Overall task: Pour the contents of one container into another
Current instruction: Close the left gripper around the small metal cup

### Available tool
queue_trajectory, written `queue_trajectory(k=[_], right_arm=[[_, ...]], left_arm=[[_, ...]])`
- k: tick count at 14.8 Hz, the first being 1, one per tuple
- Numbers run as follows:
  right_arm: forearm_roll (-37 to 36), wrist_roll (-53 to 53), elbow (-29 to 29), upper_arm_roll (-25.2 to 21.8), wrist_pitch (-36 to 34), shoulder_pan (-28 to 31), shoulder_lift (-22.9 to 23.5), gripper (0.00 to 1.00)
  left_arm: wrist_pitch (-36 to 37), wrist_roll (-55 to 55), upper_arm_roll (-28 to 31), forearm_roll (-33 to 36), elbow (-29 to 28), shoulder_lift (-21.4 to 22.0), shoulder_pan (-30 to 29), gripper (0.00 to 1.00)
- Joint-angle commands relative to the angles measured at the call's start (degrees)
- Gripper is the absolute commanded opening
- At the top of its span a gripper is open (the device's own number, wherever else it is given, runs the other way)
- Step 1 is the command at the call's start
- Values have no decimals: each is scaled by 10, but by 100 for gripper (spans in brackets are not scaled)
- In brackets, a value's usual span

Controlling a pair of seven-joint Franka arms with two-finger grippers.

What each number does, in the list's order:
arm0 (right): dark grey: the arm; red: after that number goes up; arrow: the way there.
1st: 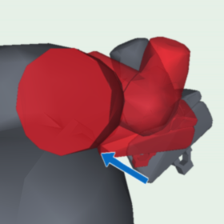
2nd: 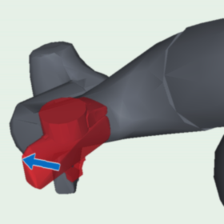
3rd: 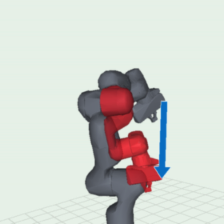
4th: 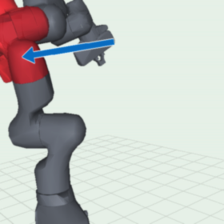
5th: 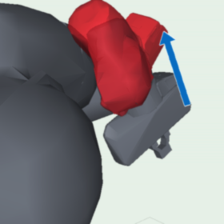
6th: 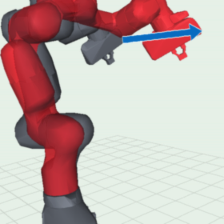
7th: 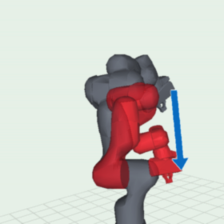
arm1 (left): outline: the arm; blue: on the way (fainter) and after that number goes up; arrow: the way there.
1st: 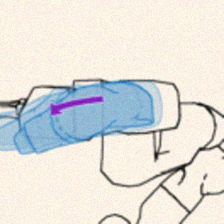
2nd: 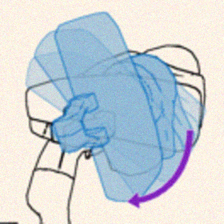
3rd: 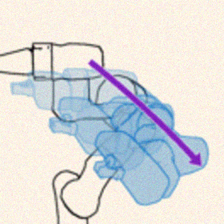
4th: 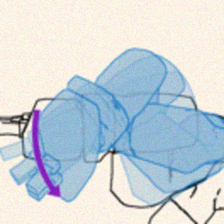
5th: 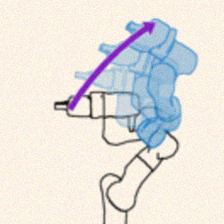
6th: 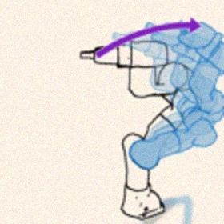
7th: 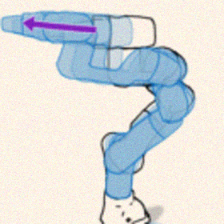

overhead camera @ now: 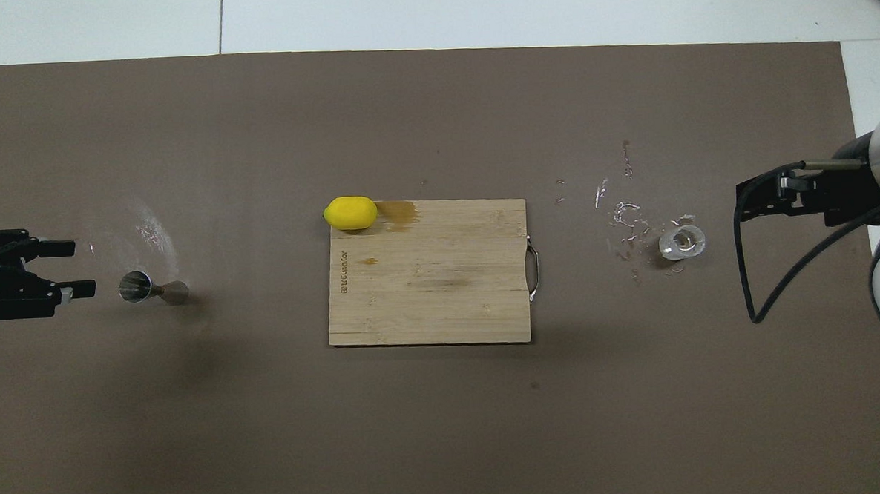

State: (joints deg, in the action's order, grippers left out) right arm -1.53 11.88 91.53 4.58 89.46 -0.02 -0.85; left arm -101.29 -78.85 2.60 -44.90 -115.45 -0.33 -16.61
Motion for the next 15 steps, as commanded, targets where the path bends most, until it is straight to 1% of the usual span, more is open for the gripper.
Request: queue_trajectory(k=[1,4,6,7,9,11,12,13,14,15], right_arm=[[-1,-10,12,2,-1,6,-12,100],[-1,-10,12,2,-1,6,-12,100],[-1,-11,12,2,-1,6,-12,100],[-1,-10,12,2,-1,6,-12,100],[-1,-10,12,2,-1,6,-12,100],[-1,-10,12,2,-1,6,-12,100],[-1,-10,12,2,-1,7,-12,100],[-1,-11,12,2,-1,7,-12,100],[-1,-10,12,2,-1,6,-12,100],[-1,-10,12,2,-1,6,-12,100]], left_arm=[[11,-136,-5,-68,5,-45,-36,100],[66,-248,-5,-123,15,-105,-63,100],[71,-340,-5,-160,14,-130,-76,100],[78,-372,-5,-166,11,-138,-83,100],[87,-427,-5,-179,-3,-140,-92,100],[92,-505,-5,-186,-7,-147,-95,100],[112,-537,-5,-205,-7,-163,-98,100],[144,-558,-5,-221,-6,-191,-97,100],[158,-586,-5,-229,-7,-207,-98,100],[163,-607,-5,-230,-7,-205,-98,100]])
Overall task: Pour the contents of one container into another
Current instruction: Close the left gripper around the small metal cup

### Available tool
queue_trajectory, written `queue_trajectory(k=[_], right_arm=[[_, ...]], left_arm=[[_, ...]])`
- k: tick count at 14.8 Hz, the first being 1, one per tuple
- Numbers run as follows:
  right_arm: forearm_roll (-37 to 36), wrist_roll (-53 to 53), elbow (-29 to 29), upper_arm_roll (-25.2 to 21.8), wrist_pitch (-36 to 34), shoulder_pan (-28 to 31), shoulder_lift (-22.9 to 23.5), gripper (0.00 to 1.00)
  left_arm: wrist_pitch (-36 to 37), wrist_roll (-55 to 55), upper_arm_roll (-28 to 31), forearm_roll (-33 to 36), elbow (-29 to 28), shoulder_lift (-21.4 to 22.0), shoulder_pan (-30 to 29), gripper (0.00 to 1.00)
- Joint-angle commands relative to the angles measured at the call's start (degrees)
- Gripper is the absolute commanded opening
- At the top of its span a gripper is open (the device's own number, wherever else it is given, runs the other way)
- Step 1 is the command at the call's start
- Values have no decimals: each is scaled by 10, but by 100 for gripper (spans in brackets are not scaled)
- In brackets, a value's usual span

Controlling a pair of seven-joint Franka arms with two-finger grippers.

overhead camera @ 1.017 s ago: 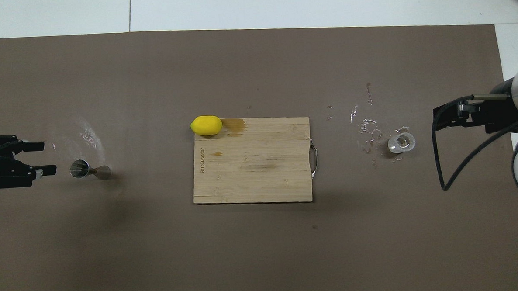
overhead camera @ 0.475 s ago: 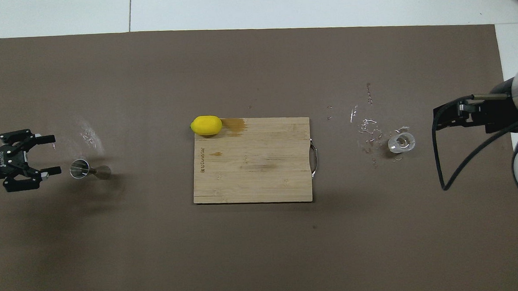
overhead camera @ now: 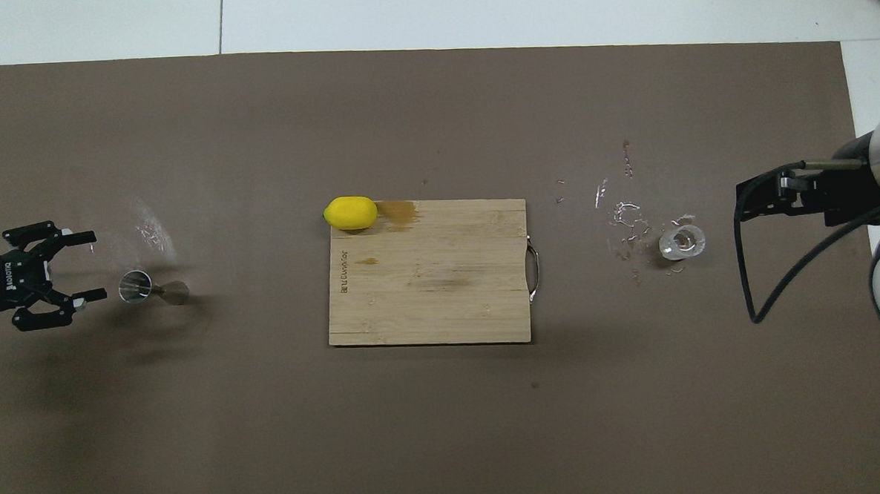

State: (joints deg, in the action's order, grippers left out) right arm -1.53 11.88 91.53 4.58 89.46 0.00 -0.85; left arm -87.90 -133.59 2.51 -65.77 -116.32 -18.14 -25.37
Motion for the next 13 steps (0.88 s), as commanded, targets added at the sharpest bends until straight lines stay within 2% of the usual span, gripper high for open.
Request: queue_trajectory(k=[1,2,7,10,13], right_arm=[[-1,-10,12,2,-1,6,-12,100],[-1,-10,12,2,-1,6,-12,100],[-1,-11,12,2,-1,6,-12,100],[-1,-12,12,1,-1,6,-12,100],[-1,-12,12,1,-1,7,-12,100]], left_arm=[[47,-64,-4,-20,1,-26,-11,100],[71,-65,-1,-20,0,-26,-11,100],[91,-64,0,-18,-9,-24,-28,100],[77,-66,3,-14,-20,-23,-28,100],[32,-80,3,-13,-44,-22,-27,100]])
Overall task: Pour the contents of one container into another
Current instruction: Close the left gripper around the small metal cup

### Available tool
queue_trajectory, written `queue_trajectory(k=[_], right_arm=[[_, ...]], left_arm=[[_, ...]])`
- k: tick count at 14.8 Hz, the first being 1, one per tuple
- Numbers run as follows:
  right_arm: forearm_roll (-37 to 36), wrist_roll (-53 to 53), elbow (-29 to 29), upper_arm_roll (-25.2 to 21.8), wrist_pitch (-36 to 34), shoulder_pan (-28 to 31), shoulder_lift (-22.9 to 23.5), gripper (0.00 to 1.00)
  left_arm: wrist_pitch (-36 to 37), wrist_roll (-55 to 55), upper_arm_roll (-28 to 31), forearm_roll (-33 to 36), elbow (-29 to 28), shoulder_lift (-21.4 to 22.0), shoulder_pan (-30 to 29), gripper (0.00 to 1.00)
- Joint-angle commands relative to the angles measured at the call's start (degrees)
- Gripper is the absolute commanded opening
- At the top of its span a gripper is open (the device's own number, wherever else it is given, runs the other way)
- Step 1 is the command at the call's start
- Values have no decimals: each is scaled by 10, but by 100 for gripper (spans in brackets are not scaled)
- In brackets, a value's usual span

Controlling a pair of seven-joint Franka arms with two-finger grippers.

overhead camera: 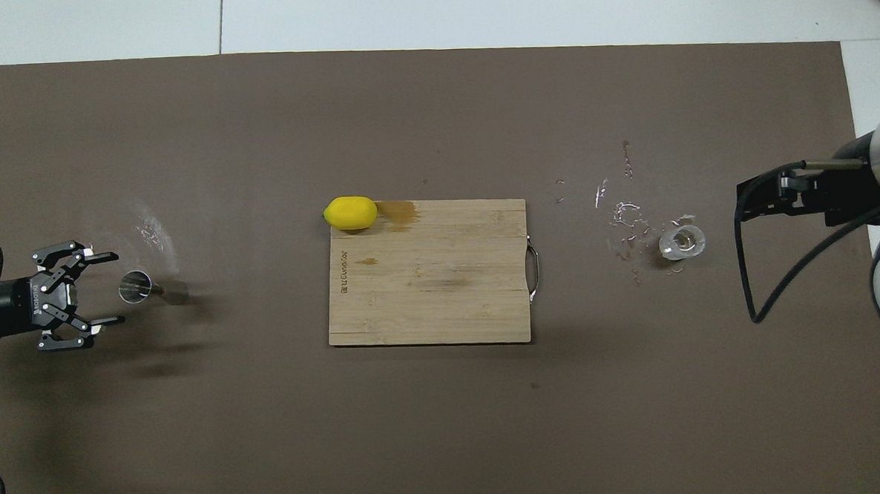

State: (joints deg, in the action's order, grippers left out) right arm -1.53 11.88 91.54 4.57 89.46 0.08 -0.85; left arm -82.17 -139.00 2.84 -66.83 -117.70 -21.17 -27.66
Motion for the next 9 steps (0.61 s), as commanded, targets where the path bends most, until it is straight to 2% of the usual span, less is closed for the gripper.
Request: queue_trajectory(k=[1,3,9], right_arm=[[-1,-14,12,2,-1,6,-12,100],[-1,-14,13,1,-1,6,-12,100],[-1,-16,13,1,-1,9,-12,100]], left_arm=[[-40,-29,0,-2,-32,9,-2,100],[-56,-29,-1,-2,-32,8,4,100],[-44,-31,-3,-3,-36,9,9,100]])
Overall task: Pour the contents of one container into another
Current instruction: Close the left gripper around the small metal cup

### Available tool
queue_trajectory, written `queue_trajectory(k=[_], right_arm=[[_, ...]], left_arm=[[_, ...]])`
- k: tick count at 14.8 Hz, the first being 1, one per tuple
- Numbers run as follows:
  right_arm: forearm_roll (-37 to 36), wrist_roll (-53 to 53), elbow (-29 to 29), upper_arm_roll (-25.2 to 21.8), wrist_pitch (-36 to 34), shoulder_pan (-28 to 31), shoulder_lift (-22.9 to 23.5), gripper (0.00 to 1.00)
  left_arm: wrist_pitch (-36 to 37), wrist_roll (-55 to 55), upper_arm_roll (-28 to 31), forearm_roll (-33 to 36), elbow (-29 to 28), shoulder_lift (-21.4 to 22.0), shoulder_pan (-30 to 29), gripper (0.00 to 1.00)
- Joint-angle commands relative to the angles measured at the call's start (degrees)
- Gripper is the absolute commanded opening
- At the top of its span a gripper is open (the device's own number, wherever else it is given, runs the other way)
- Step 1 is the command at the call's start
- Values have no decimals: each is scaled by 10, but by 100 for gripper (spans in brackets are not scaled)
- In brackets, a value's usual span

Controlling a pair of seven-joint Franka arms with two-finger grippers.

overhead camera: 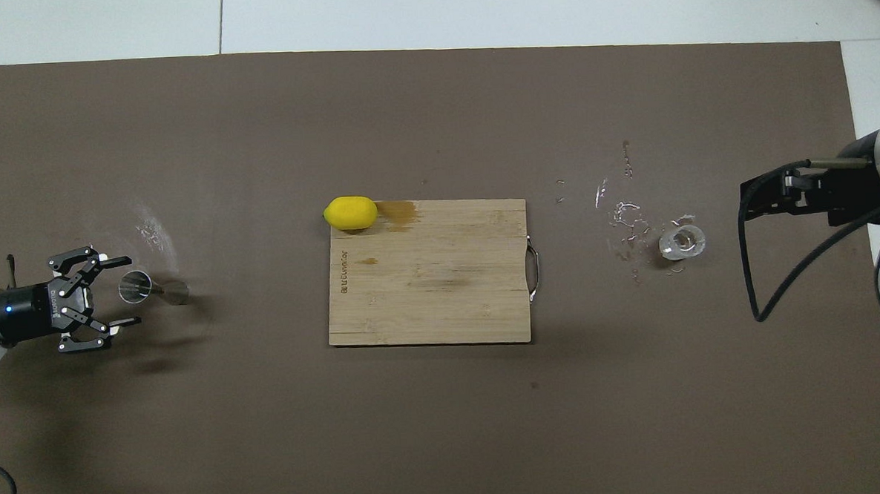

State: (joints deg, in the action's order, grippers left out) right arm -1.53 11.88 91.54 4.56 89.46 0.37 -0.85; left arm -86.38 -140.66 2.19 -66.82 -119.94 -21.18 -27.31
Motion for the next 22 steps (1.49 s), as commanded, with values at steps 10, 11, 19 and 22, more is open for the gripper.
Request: queue_trajectory(k=[10,11,19,22], right_arm=[[-1,-14,12,1,-1,6,-12,100],[-1,-13,12,2,-1,6,-12,100],[-1,-12,12,2,-1,5,-12,100],[-1,-12,12,2,-1,5,-12,100]], left_arm=[[15,-14,1,-16,-6,9,21,98],[17,-13,1,-18,-6,9,20,96],[24,-10,4,-18,-4,9,12,81],[22,-10,4,-17,-4,9,13,68]])
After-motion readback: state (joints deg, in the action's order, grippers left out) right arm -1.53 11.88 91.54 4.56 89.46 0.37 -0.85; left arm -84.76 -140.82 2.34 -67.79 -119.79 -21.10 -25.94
